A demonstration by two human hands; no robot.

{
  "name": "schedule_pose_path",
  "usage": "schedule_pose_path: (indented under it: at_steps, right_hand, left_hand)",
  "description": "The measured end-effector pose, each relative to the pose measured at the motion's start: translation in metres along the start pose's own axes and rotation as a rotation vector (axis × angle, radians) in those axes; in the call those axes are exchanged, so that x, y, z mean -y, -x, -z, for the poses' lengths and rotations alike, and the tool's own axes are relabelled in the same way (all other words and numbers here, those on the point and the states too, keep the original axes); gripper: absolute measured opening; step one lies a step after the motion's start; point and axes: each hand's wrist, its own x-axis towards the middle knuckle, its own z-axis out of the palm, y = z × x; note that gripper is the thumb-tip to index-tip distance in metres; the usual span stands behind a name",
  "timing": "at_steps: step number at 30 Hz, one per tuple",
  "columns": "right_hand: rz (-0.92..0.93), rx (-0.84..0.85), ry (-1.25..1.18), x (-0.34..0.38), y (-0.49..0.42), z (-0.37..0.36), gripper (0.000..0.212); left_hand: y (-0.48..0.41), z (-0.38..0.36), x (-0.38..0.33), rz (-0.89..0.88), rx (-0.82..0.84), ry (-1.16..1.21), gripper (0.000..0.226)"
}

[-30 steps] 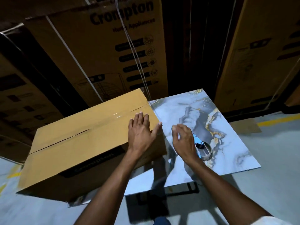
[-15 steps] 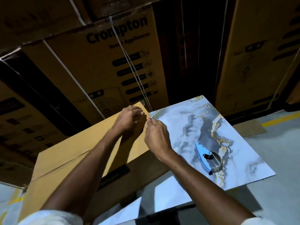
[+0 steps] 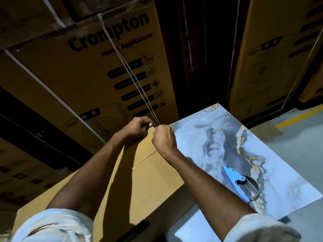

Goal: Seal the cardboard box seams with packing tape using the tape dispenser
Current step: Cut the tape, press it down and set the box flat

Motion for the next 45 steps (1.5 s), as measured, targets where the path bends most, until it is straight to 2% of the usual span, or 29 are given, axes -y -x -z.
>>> schedule_pose_path:
  at_steps: [5, 7, 9, 11, 14, 17, 22, 26, 30, 34, 37, 40, 45]
  right_hand:
    - [0.050, 0.041, 0.008, -0.029, 0.028, 0.019, 0.034]
    - [0.142, 0.053, 0.130, -0.049, 0.052, 0.033, 0.042]
    - [0.278, 0.008, 0.190, -0.069, 0.083, 0.048, 0.041]
    - [0.280, -0.062, 0.047, -0.089, 0.115, 0.063, 0.039]
    - [0.146, -0.052, -0.354, -0.110, 0.160, 0.079, 0.035]
    - [0.126, -0.075, -0.535, -0.131, 0.184, 0.066, 0.041]
    - [0.054, 0.122, -0.864, -0.162, 0.170, 0.043, 0.043]
    - [-0.083, 0.248, -1.071, -0.177, 0.153, 0.044, 0.040]
    - [-0.065, 0.277, -0.998, -0.186, 0.157, 0.038, 0.044]
    - [-0.002, 0.252, -0.785, -0.189, 0.174, 0.041, 0.055]
    - [0.127, 0.076, -0.709, -0.176, 0.178, 0.055, 0.075]
    - [0.269, -0.121, -0.625, -0.156, 0.167, 0.054, 0.064]
    - [0.270, -0.128, -0.675, -0.151, 0.158, 0.042, 0.052]
  left_hand:
    - [-0.005, -0.010, 0.006, 0.153, -0.039, 0.208, 0.030]
    - [-0.006, -0.011, 0.005, 0.170, -0.054, 0.226, 0.032]
    - [-0.005, -0.011, 0.002, 0.214, -0.065, 0.257, 0.033]
    - [-0.006, -0.012, 0.000, 0.262, -0.056, 0.281, 0.035]
    - [-0.008, -0.012, -0.004, 0.324, -0.051, 0.319, 0.037]
    - [-0.009, -0.012, -0.013, 0.414, -0.060, 0.374, 0.038]
    - [-0.009, -0.012, -0.028, 0.523, -0.030, 0.393, 0.046]
    - [-0.011, -0.013, -0.033, 0.596, -0.013, 0.352, 0.052]
    - [-0.011, -0.017, -0.035, 0.688, -0.013, 0.301, 0.067]
    - [-0.015, -0.017, -0.040, 0.736, 0.005, 0.276, 0.072]
    - [-0.015, -0.018, -0.040, 0.759, 0.002, 0.279, 0.074]
    - [-0.013, -0.020, -0.040, 0.758, -0.015, 0.260, 0.075]
    - [-0.010, -0.025, -0.038, 0.741, -0.026, 0.199, 0.078]
